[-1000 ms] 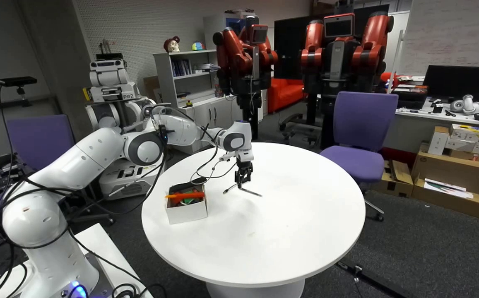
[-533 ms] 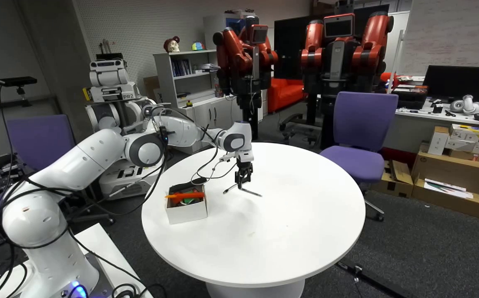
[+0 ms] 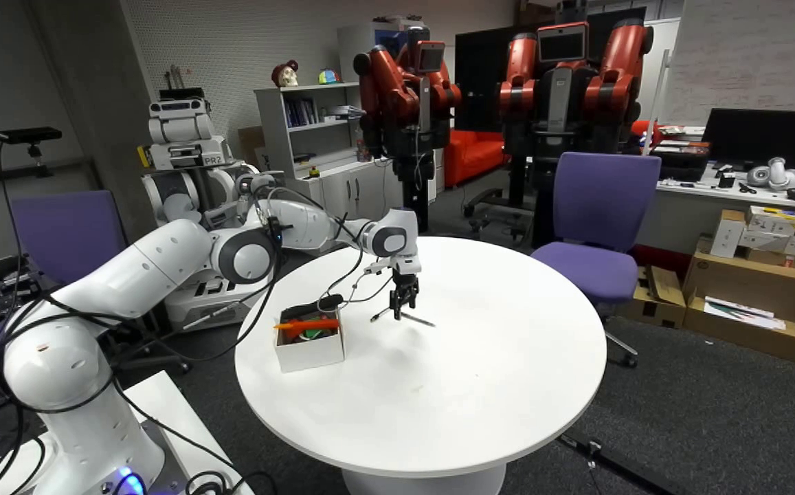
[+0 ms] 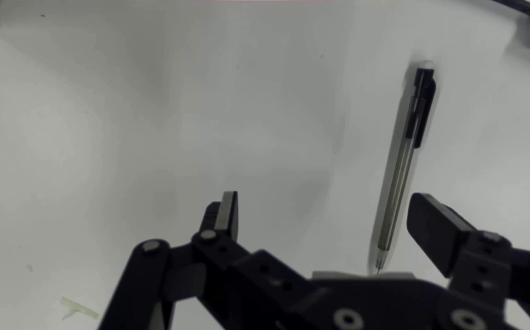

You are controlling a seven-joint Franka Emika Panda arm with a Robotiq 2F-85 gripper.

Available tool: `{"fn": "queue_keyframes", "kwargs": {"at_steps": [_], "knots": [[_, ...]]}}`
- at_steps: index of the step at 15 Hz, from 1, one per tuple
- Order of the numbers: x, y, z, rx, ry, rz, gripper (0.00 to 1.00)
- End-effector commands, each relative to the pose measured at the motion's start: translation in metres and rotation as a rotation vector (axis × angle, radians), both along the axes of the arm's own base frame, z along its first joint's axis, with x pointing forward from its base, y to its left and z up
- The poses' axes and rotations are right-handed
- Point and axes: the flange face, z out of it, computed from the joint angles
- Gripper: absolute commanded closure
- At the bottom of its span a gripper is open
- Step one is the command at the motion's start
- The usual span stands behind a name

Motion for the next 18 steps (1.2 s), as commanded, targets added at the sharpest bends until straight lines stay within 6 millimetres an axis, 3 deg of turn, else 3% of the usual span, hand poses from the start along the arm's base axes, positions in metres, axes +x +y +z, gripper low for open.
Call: {"fn": "queue_keyframes", "kwargs": {"at_steps": [1,18], "knots": [[0.003,-0.002,0.000,-0.037,0.010,-0.010,0.00],[0.007,0.000,-0.021,-0.089,0.002,0.032,0.00]]}}
